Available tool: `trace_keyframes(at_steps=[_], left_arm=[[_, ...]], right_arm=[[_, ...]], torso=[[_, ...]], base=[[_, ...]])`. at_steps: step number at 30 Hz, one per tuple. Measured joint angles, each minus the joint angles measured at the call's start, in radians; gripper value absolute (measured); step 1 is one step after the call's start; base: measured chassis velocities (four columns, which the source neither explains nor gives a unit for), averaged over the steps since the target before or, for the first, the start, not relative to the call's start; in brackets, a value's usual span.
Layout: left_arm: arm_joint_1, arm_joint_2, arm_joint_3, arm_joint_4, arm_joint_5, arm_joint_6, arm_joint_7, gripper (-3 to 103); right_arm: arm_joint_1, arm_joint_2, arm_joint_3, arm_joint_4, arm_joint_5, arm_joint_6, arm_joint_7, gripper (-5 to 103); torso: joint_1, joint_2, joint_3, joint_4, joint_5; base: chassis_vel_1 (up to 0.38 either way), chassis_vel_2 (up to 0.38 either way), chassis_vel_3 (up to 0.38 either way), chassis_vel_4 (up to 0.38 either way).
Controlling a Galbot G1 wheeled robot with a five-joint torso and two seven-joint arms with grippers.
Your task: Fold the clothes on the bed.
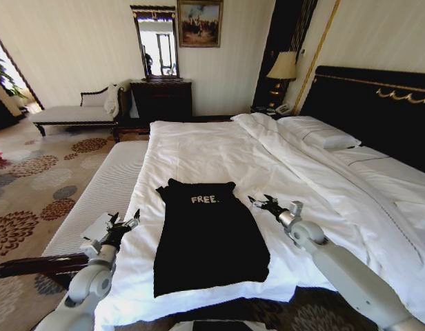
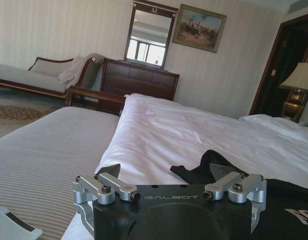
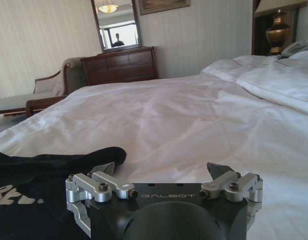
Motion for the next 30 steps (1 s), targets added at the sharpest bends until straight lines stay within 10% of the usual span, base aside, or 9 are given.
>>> trace_keyframes(at_steps=[15, 30], left_arm=[[-0.401, -0.037, 0.186, 0.353, -0.129, 0.028, 0.019, 89], [-0.596, -0.123, 0.289, 0.554, -0.211, 0.098, -0.009, 78]], right_arm=[[-0.346, -0.022, 0.378, 0.06, 0.024, 0.008, -0.016, 100], [-0.406, -0.047, 0.462, 0.105, 0.053, 0.007, -0.001, 100]], torso=[[0.0, 0.0, 0.0, -0.0003, 0.0], [0.0, 0.0, 0.0, 0.0, 0.0]], base=[[0.0, 0.0, 0.0, 0.0], [0.0, 0.0, 0.0, 0.0]])
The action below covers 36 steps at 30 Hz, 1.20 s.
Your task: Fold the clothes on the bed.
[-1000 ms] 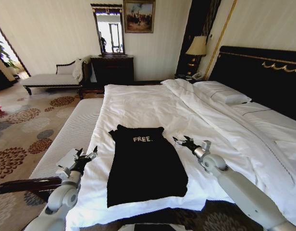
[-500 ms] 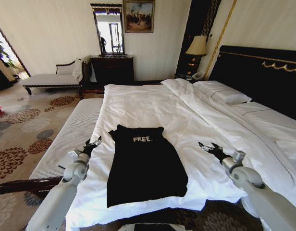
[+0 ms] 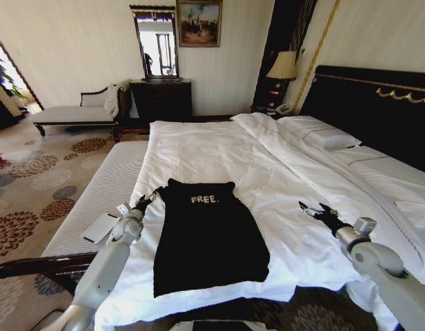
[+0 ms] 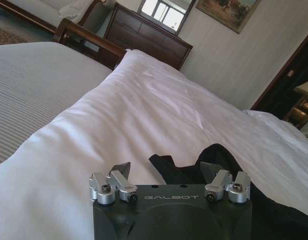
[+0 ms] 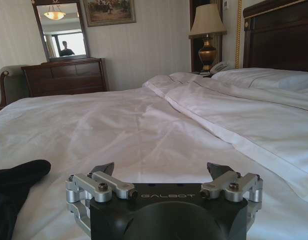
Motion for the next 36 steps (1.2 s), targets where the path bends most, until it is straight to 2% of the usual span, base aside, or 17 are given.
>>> trace_keyframes(at_steps=[12, 16, 20, 21, 23, 25, 28, 29, 31, 33, 36], left_arm=[[-0.115, 0.005, 0.115, 0.092, 0.013, 0.034, -0.01, 81], [-0.169, 0.003, 0.154, 0.143, -0.033, 0.066, -0.044, 82], [-0.186, -0.001, 0.167, 0.167, -0.044, 0.077, -0.054, 83], [-0.19, -0.004, 0.171, 0.174, -0.044, 0.079, -0.056, 86], [-0.203, -0.011, 0.179, 0.191, -0.041, 0.082, -0.059, 81], [-0.21, -0.015, 0.183, 0.197, -0.041, 0.085, -0.061, 81], [-0.232, -0.023, 0.199, 0.212, -0.036, 0.093, -0.064, 65], [-0.232, -0.023, 0.199, 0.212, -0.036, 0.093, -0.064, 65], [-0.243, -0.028, 0.208, 0.222, -0.031, 0.097, -0.066, 54], [-0.246, -0.03, 0.211, 0.225, -0.029, 0.098, -0.068, 54], [-0.247, -0.036, 0.213, 0.227, -0.027, 0.098, -0.075, 38]], right_arm=[[-0.034, 0.007, 0.034, 0.007, 0.002, 0.0, -0.005, 100], [-0.05, 0.015, 0.05, 0.009, 0.004, 0.001, -0.01, 100], [-0.054, 0.022, 0.056, 0.008, 0.004, 0.003, -0.011, 100], [-0.057, 0.024, 0.058, 0.008, 0.004, 0.003, -0.012, 100], [-0.061, 0.026, 0.063, 0.007, 0.004, 0.004, -0.014, 100], [-0.063, 0.027, 0.064, 0.006, 0.004, 0.004, -0.014, 100], [-0.065, 0.028, 0.066, 0.001, 0.004, 0.006, -0.015, 100], [-0.065, 0.028, 0.066, 0.001, 0.004, 0.006, -0.015, 100], [-0.068, 0.032, 0.068, 0.0, 0.004, 0.007, -0.016, 100], [-0.07, 0.033, 0.07, 0.0, 0.004, 0.007, -0.016, 100], [-0.074, 0.037, 0.073, -0.002, 0.003, 0.008, -0.017, 100]], torso=[[0.0, 0.0, 0.0, -0.0003, 0.0], [0.0, 0.0, 0.0, -0.0002, 0.0], [0.0, 0.0, 0.0, -0.0001, 0.0], [0.0, 0.0, 0.0, 0.0, 0.0], [0.0, 0.0, 0.0, 0.0, -0.0001], [0.0, 0.0, 0.0, -0.0001, -0.0001], [0.0, 0.0, 0.0, -0.0003, -0.0001], [0.0, 0.0, 0.0, -0.0003, -0.0001], [0.0, 0.0, 0.0, -0.0002, 0.0], [0.0, 0.0, 0.0, -0.0002, 0.0], [0.0, 0.0, 0.0, -0.0002, -0.0002]], base=[[0.0, 0.0, 0.0, 0.0], [0.0, 0.0, 0.0, 0.0], [0.0, 0.0, 0.0, 0.0], [0.0, 0.0, 0.0, 0.0], [0.0, 0.0, 0.0, 0.0], [0.0, 0.0, 0.0, 0.0], [0.0, 0.0, 0.0, 0.0], [0.0, 0.0, 0.0, 0.0], [0.0, 0.0, 0.0, 0.0], [0.0, 0.0, 0.0, 0.0], [0.0, 0.0, 0.0, 0.0]])
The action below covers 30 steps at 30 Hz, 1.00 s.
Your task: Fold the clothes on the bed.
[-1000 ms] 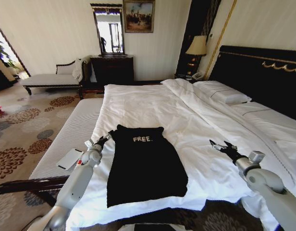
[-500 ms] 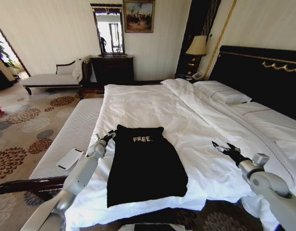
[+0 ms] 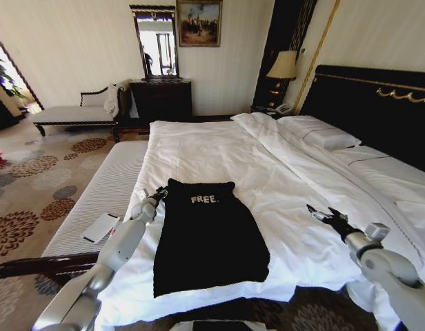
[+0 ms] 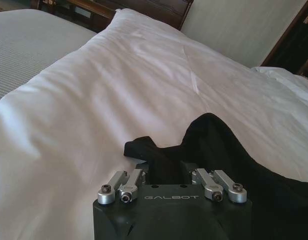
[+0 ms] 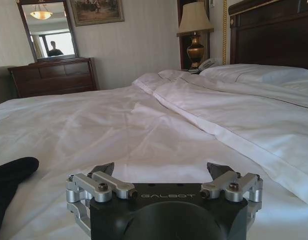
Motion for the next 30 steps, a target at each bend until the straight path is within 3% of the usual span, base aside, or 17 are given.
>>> trace_keyframes(at_steps=[2, 5, 10, 20, 30], left_arm=[[0.003, -0.001, -0.001, -0.004, 0.0, 0.0, -0.009, 27], [0.013, 0.002, -0.004, -0.011, 0.001, 0.0, -0.012, 22], [0.052, 0.031, -0.025, -0.047, 0.0, -0.001, -0.02, 2], [0.133, 0.09, -0.077, -0.143, 0.01, -0.018, -0.024, 1], [0.12, 0.105, -0.051, -0.168, 0.062, -0.027, -0.028, 1]], right_arm=[[-0.001, 0.003, 0.001, -0.003, -0.001, 0.001, -0.001, 100], [-0.002, 0.004, 0.002, -0.007, -0.003, 0.001, -0.001, 100], [-0.003, 0.008, 0.002, -0.014, -0.008, 0.004, -0.005, 100], [0.002, 0.024, -0.01, -0.021, -0.015, 0.007, -0.012, 100], [-0.003, 0.034, -0.014, -0.029, -0.027, 0.012, -0.021, 100]], torso=[[0.0, 0.0, 0.0, 0.0, 0.0001], [0.0, 0.0, 0.0, -0.0001, 0.0], [0.0, 0.0, 0.0, -0.0001, 0.0], [0.0, 0.0, 0.0, 0.0, 0.0], [0.0, 0.0, 0.0, 0.0, 0.0002]], base=[[0.0, 0.0, 0.0, 0.0], [0.0, 0.0, 0.0, 0.0], [0.0, 0.0, 0.0, 0.0], [0.0, 0.0, 0.0, 0.0], [0.0, 0.0, 0.0, 0.0]])
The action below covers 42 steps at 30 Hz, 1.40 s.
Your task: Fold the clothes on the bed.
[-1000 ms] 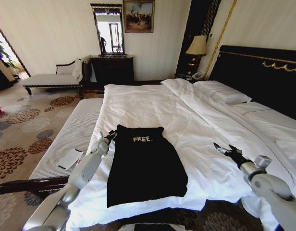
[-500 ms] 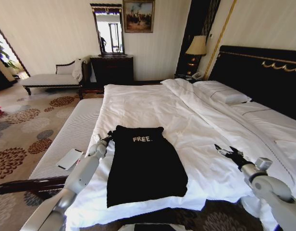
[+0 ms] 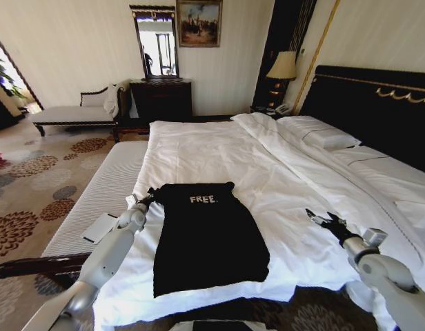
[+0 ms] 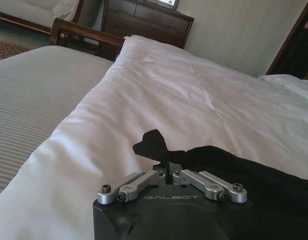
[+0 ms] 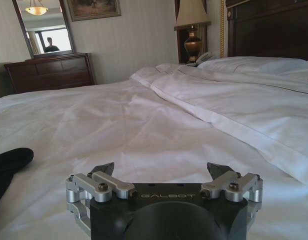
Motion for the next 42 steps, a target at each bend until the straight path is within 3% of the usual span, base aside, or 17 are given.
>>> trace_keyframes(at_steps=[8, 10, 24, 30, 33, 35, 42], left_arm=[[-0.007, 0.019, 0.039, -0.019, 0.075, 0.002, -0.006, 1], [-0.009, 0.04, 0.097, -0.097, 0.148, 0.015, -0.013, 1], [-0.076, 0.062, 0.244, -0.178, 0.204, 0.031, -0.027, -2], [-0.112, 0.041, 0.308, -0.164, 0.214, 0.041, -0.041, 7], [-0.124, 0.03, 0.36, -0.165, 0.224, 0.048, -0.05, 18], [-0.125, 0.027, 0.371, -0.165, 0.228, 0.05, -0.052, 18], [-0.123, 0.013, 0.404, -0.174, 0.237, 0.063, -0.065, 45]], right_arm=[[-0.008, 0.005, 0.004, -0.011, -0.002, 0.006, -0.009, 100], [-0.008, 0.007, 0.004, -0.021, -0.003, 0.01, -0.015, 100], [-0.017, 0.012, 0.008, -0.032, -0.005, 0.017, -0.025, 100], [-0.017, 0.021, 0.005, -0.033, -0.012, 0.02, -0.027, 100], [-0.016, 0.024, 0.003, -0.033, -0.013, 0.021, -0.029, 100], [-0.015, 0.024, 0.003, -0.034, -0.013, 0.022, -0.03, 100], [-0.017, 0.033, -0.003, -0.039, -0.023, 0.027, -0.037, 100]], torso=[[0.0, 0.0, 0.0, 0.0001, 0.0], [0.0, 0.0, 0.0, 0.0002, 0.0], [0.0, 0.0, 0.0, 0.0001, 0.0], [0.0, 0.0, 0.0, 0.0, 0.0], [0.0, 0.0, 0.0, -0.0001, 0.0], [0.0, 0.0, 0.0, 0.0, 0.0], [0.0, 0.0, 0.0, 0.0, 0.0]], base=[[0.0, 0.0, 0.0, 0.0], [0.0, 0.0, 0.0, 0.0], [0.0, 0.0, 0.0, 0.0], [0.0, 0.0, 0.0, 0.0], [0.0, 0.0, 0.0, 0.0], [0.0, 0.0, 0.0, 0.0], [0.0, 0.0, 0.0, 0.0]])
